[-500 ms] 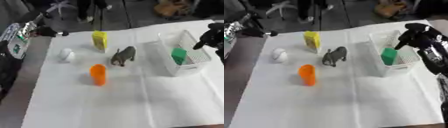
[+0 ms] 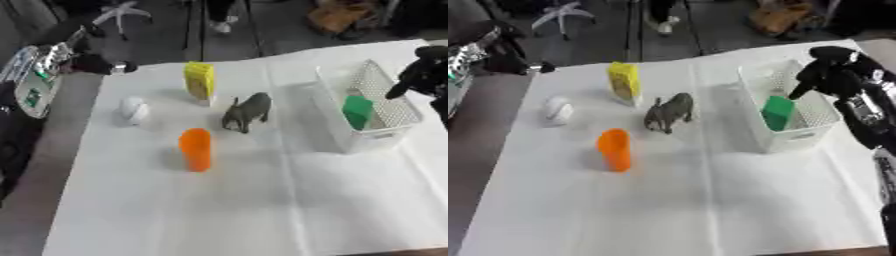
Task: Pick up objects on the table and place them in the box.
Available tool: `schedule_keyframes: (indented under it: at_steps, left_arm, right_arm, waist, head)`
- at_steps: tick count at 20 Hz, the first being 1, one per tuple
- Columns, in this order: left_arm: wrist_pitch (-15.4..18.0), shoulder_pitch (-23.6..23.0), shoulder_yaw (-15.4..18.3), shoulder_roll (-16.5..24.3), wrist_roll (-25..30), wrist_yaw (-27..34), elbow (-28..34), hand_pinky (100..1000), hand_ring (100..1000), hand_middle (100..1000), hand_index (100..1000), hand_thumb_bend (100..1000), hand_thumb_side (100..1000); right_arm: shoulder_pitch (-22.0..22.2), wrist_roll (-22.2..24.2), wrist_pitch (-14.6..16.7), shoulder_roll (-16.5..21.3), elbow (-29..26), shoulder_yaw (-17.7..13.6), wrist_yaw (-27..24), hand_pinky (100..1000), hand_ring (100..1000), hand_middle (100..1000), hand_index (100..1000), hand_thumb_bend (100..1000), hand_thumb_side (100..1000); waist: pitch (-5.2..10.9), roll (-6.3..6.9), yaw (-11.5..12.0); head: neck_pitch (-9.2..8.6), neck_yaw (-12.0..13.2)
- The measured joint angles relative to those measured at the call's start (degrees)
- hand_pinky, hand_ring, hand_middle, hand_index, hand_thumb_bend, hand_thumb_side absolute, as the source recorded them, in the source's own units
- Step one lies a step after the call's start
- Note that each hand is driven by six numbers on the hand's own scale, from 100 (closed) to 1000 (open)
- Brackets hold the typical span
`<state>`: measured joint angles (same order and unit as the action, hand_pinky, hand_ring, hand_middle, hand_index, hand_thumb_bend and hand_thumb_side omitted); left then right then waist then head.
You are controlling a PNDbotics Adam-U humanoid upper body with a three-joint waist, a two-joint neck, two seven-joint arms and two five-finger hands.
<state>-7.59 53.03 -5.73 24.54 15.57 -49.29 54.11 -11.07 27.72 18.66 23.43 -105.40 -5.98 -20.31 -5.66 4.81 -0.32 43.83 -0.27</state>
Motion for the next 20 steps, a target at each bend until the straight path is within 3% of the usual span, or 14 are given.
schedule_keyframes:
  at_steps: [13,20]
  left_arm:
    - [0.85,-0.06,-0.11,-0.03,1.42,-0.24,-0.42,675,725,813,838,897,548]
    - [1.40,-0.54,-0.02,-2.53,1.89,-2.96,-4.07,676,727,832,850,901,547]
  right_arm:
    - [0.00,0.00,0.00,0.00,0.00,0.00,0.00,584,567,627,864,144,641]
    - [0.00,0.22,0.17,-0.01,-0.01,0.00,0.00,583,567,627,863,144,643]
  waist:
    - [0.00,0.00,-0.09]
    - [-0.45,0.00,-0.89]
  head:
    - [0.00,-0.10]
    - [0.00,-0.46]
